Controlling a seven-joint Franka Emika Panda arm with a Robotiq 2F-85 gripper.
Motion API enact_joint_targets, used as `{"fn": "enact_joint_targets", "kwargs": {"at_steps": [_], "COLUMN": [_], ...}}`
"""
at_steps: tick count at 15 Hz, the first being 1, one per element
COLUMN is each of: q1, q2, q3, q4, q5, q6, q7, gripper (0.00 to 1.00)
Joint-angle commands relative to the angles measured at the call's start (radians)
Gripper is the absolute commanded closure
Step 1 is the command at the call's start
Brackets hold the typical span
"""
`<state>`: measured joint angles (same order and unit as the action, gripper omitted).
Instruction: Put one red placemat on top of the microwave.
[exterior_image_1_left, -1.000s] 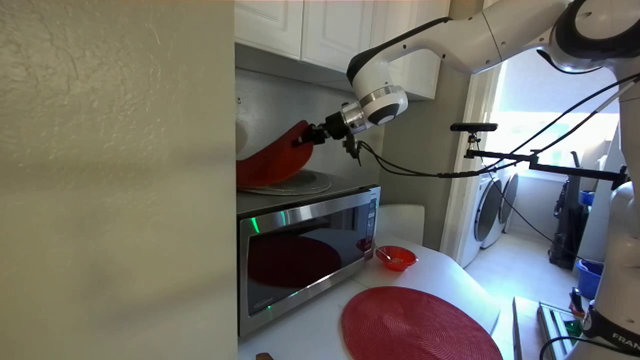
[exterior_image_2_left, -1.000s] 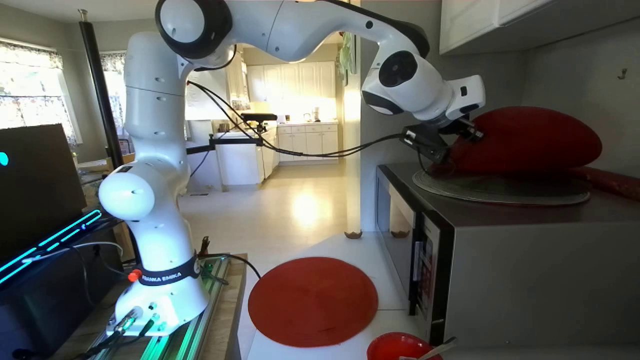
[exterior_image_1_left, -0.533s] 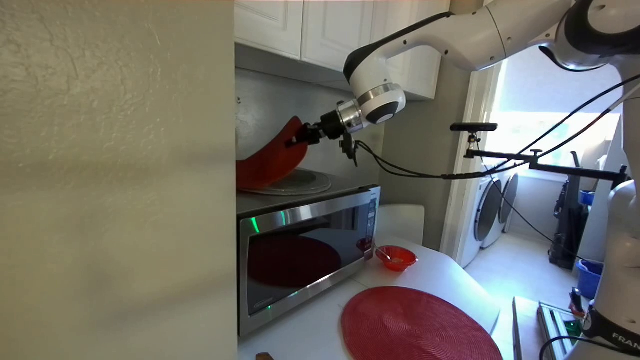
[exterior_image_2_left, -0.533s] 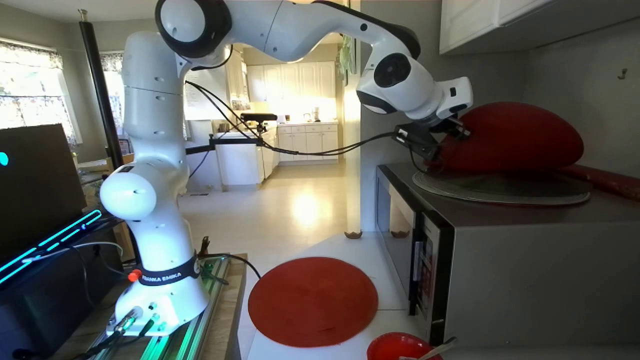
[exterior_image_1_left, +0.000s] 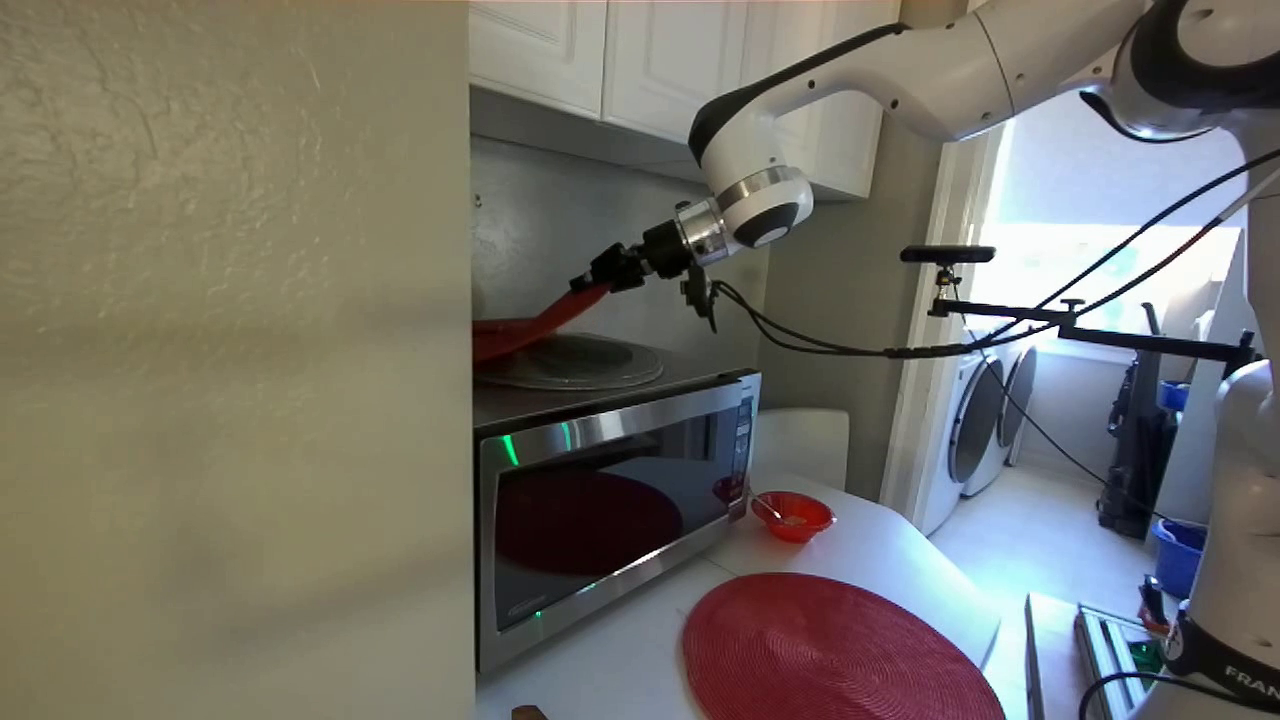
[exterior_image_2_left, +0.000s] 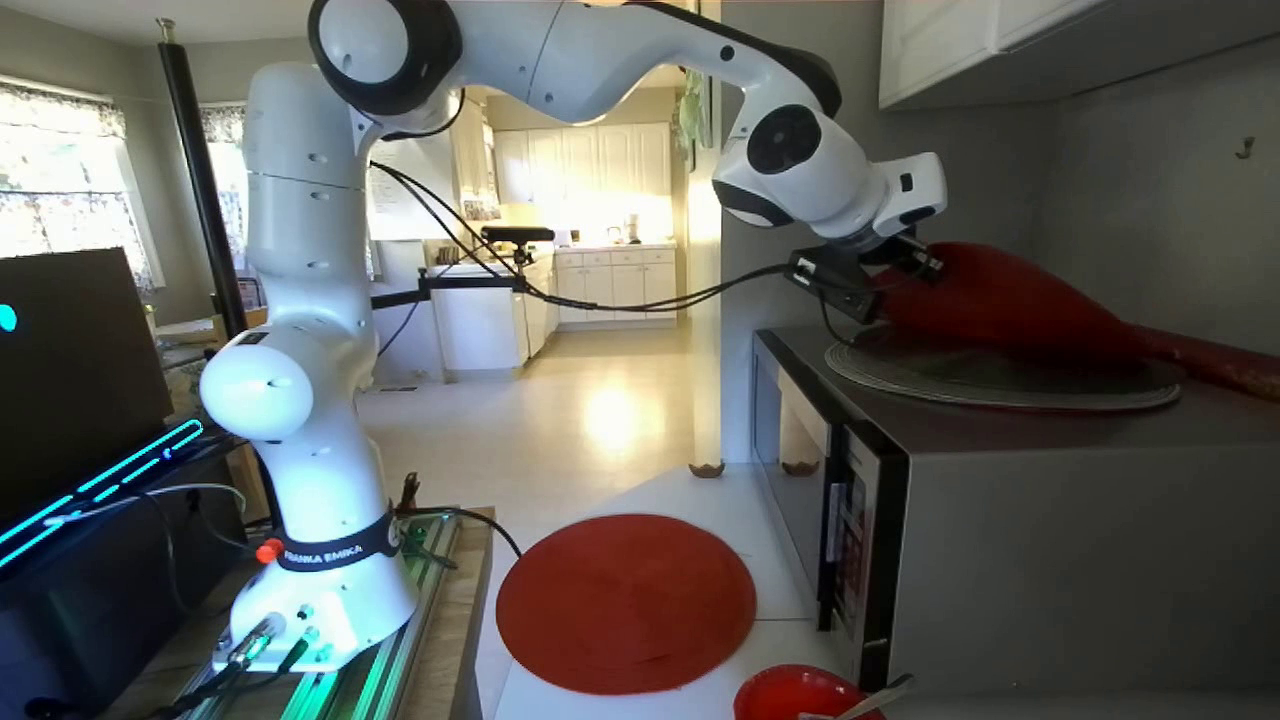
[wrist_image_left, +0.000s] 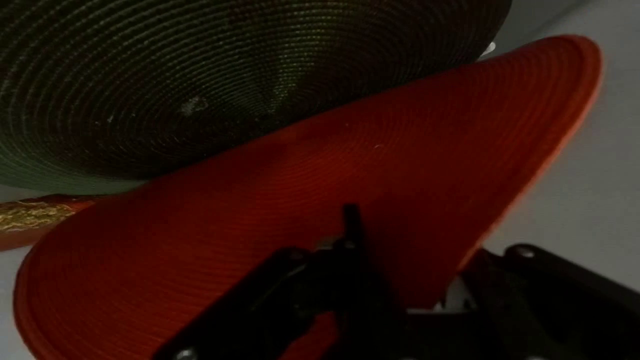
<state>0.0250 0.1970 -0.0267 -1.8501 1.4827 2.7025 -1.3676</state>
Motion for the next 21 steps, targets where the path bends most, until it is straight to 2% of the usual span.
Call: {"fn": "enact_joint_targets", "kwargs": {"at_steps": [1,6,11,21], "q1": [-0.005,-0.014,-0.013,-0.029], "q2": [-0.017,-0.042,-0.067,-0.172], "q3": [-0.006,-0.022,-0.040,-0.102], "q4": [-0.016,-0.055,-0.074,-0.182], "q5": [-0.005,-0.054,-0.117,-0.318], "q6": [0.005,-0.014,-0.009,-0.001], "q7": [-0.041,-0.106,-0.131,-0.129], "gripper": [0.38,0.01,0.00,0.00]}}
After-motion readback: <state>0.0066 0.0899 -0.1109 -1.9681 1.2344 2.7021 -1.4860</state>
